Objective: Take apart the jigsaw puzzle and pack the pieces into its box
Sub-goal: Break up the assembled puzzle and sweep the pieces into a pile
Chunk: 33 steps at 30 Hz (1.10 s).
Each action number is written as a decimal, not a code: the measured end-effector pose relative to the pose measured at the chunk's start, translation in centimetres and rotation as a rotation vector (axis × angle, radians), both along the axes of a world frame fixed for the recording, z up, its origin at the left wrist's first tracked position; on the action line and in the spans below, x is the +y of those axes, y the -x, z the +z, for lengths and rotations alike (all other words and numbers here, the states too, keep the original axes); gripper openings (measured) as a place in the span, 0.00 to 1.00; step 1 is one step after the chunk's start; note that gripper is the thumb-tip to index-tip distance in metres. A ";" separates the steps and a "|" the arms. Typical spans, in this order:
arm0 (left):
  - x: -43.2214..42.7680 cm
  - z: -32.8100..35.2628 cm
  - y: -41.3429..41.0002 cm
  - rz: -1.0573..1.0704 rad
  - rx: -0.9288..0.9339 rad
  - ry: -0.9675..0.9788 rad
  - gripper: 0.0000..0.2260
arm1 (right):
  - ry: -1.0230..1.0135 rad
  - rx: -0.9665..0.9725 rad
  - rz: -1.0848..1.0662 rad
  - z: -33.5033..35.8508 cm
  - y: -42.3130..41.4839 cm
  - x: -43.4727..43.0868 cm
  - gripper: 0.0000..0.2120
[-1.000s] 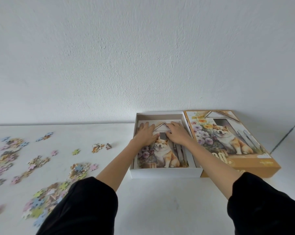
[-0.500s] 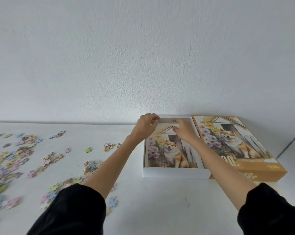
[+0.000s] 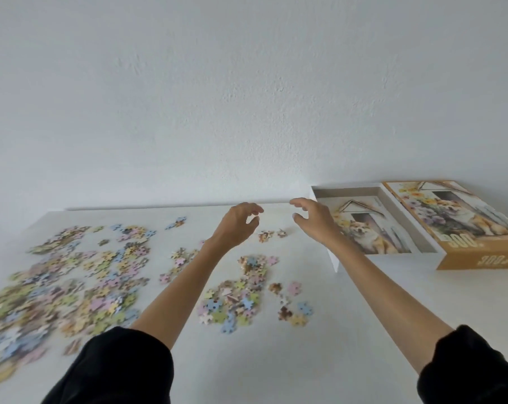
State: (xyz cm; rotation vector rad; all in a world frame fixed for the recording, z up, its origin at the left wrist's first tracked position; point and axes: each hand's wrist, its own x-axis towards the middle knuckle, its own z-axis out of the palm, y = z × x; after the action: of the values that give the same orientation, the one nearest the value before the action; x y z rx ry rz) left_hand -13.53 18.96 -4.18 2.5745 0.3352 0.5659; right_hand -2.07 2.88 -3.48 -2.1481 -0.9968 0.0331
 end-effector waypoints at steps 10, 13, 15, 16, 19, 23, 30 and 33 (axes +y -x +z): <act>9.2 -4.7 13.5 0.037 0.078 -0.052 0.12 | 0.021 0.094 0.088 -4.7 12.8 7.1 0.18; 10.1 -6.4 15.7 0.090 0.127 -0.057 0.15 | 0.063 0.028 0.109 -6.4 15.3 7.7 0.18; 10.4 -7.2 16.1 0.123 0.172 -0.080 0.17 | 0.094 -0.017 0.113 -7.4 15.9 7.6 0.17; 10.5 -7.4 16.1 0.137 0.203 -0.079 0.18 | 0.105 -0.032 0.118 -7.7 16.1 7.5 0.17; 11.0 -7.7 15.6 0.146 0.264 -0.084 0.20 | 0.106 -0.046 0.144 -7.8 15.7 7.3 0.17; 11.0 -8.0 15.5 0.141 0.319 -0.123 0.23 | -0.024 -0.072 0.091 -6.4 13.3 7.1 0.16; 11.2 -8.3 15.4 0.122 0.331 -0.164 0.28 | 0.120 -0.018 -0.280 -6.5 3.6 5.3 0.20; 11.1 -8.3 15.4 0.117 0.316 -0.171 0.35 | 0.250 0.077 -0.213 -7.3 2.1 5.2 0.22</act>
State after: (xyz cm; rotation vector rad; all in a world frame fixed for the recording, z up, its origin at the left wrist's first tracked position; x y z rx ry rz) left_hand -28.95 30.10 -12.44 2.8266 0.5686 0.2322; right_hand -4.18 8.12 -10.83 -2.4510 -0.7468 0.1431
